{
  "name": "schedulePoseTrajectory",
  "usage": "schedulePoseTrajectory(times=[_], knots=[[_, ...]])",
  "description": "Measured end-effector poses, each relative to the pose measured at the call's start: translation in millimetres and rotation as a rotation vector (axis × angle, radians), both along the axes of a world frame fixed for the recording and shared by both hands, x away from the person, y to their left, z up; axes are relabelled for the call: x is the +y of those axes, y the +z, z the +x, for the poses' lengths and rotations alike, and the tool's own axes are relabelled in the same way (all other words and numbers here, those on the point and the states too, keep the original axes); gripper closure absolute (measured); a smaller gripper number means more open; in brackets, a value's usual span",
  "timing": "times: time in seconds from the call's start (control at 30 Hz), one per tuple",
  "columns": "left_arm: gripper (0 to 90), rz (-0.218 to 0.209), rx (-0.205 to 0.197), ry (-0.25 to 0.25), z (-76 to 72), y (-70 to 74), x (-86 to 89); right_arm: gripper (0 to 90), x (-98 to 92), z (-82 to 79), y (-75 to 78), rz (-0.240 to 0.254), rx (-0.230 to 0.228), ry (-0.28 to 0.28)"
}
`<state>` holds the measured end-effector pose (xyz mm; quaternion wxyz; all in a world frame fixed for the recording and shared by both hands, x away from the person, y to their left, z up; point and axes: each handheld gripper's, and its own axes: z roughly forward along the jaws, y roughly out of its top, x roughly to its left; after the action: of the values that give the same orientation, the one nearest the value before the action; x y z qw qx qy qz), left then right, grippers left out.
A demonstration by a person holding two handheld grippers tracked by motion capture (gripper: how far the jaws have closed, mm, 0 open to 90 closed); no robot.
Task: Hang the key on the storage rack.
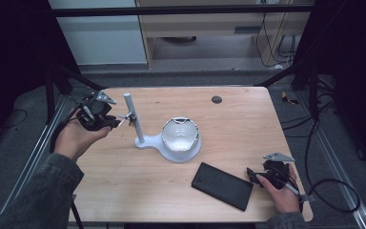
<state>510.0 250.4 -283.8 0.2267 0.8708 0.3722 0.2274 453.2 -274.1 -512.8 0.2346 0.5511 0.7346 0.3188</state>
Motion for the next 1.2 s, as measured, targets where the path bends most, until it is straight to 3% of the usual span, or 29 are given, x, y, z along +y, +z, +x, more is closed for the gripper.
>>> schedulePoseTrajectory(times=[0.03,0.13,0.17,0.2,0.23,0.27,0.3,0.33,0.47,0.63,0.73,1.0,1.2], knots=[[68.1,0.000,0.000,0.000,0.0,0.0,0.0,2.2,0.0,0.0,0.0,0.000,0.000,0.000],[56.5,-0.041,-0.057,-0.004,-23.4,-4.8,10.6,1.9,0.1,0.4,-0.1,-0.002,0.000,0.004],[53.7,-0.041,-0.057,-0.004,-23.4,-4.8,10.6,1.9,0.1,0.4,-0.1,-0.002,0.000,0.004],[52.3,-0.040,-0.079,-0.015,-36.7,-9.4,13.6,1.8,0.1,0.4,0.0,0.000,0.000,0.003],[49.9,-0.040,-0.079,-0.015,-36.7,-9.4,13.6,1.8,0.1,0.4,0.0,0.000,0.000,0.003],[47.5,-0.038,-0.090,-0.036,-49.2,-14.9,13.9,1.8,0.2,0.5,0.0,0.000,0.000,0.003],[45.1,-0.038,-0.090,-0.036,-49.2,-14.9,13.9,1.8,0.2,0.5,0.0,0.000,0.000,0.003],[43.5,-0.059,-0.095,-0.057,-60.2,-21.6,11.9,2.2,0.5,0.6,0.1,-0.001,0.000,0.001],[34.7,-0.074,-0.092,-0.082,-72.0,-32.6,6.2,6.5,1.1,0.3,2.7,-0.014,-0.015,0.007],[24.2,-0.094,-0.074,-0.117,-77.7,-52.4,-6.9,10.4,6.9,-11.1,18.8,-0.037,-0.115,0.010],[20.1,-0.136,-0.032,-0.135,-80.8,-64.4,-17.3,11.1,11.0,-17.6,23.7,-0.048,-0.142,0.019],[25.5,-0.150,0.017,-0.205,-87.8,-88.5,-48.4,12.0,18.2,-23.3,26.9,-0.058,-0.157,0.043],[44.6,-0.149,0.061,-0.266,-87.1,-109.0,-79.5,15.1,19.8,-29.1,29.4,-0.049,-0.170,0.063]])
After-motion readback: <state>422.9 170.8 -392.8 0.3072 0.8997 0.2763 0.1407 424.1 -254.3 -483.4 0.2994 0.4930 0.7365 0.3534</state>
